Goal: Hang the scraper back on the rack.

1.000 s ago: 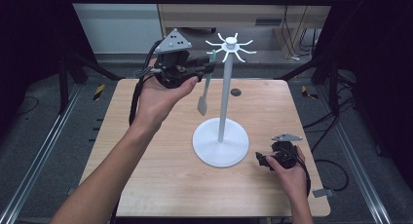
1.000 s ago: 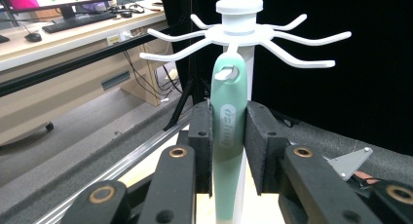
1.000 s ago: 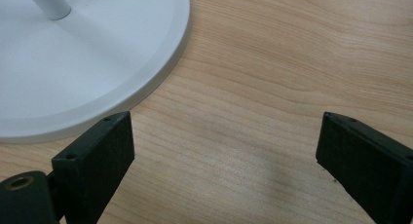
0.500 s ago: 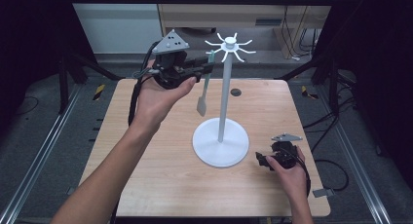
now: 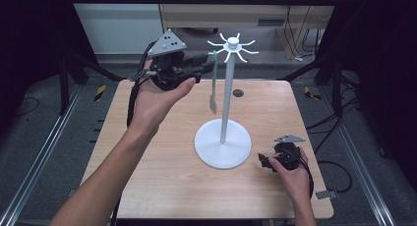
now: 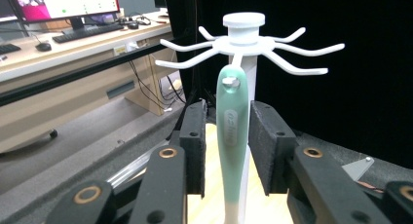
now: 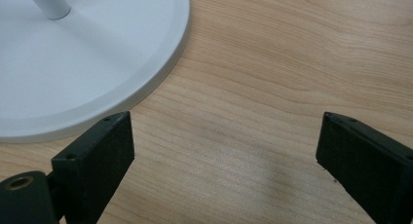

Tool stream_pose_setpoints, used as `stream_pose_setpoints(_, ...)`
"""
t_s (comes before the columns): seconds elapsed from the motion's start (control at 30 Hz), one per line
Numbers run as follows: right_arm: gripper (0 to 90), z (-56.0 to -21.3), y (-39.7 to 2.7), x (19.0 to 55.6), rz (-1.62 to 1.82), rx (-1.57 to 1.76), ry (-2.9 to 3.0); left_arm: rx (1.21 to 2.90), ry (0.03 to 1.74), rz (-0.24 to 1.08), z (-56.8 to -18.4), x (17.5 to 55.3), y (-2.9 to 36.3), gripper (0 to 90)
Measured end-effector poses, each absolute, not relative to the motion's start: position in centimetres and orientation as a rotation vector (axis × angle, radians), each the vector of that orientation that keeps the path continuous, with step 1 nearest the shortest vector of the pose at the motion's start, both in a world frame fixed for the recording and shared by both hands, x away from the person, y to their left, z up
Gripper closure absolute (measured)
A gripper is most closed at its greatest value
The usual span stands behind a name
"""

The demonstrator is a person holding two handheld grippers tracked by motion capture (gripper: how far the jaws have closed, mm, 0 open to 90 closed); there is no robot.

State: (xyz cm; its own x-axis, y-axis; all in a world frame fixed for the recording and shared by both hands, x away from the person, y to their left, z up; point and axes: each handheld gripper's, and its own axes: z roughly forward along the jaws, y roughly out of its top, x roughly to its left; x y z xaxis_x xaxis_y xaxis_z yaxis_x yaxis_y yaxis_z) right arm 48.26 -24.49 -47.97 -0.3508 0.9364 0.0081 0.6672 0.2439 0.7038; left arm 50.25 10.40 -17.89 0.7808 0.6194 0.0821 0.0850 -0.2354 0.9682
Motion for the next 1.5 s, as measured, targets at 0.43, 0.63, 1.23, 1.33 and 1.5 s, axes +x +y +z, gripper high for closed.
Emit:
stream_pose_setpoints(0.43,7.3,-47.9,-24.4,48.2,0.871,1.465,2.104,1.765,0.547,0.596,-18.8,48.1,13.1,49.9)
stream_pose_setpoints(0.63,7.3,-48.0,-24.4,48.2,0.871,1.468,2.102,1.771,0.53,0.604,-19.6,47.2,14.2,34.0)
stream_pose_setpoints(1.23,7.3,-48.0,-24.4,48.2,0.863,1.468,2.105,1.885,0.491,0.613,-24.9,44.7,14.8,10.7)
stream_pose_setpoints(1.33,7.3,-48.0,-24.4,48.2,0.865,1.473,2.103,1.888,0.5,0.605,-26.2,44.4,15.1,10.3)
stream_pose_setpoints(1.5,7.3,-48.0,-24.3,48.2,0.861,1.47,2.108,1.894,0.517,0.601,-28.1,44.2,16.0,10.1)
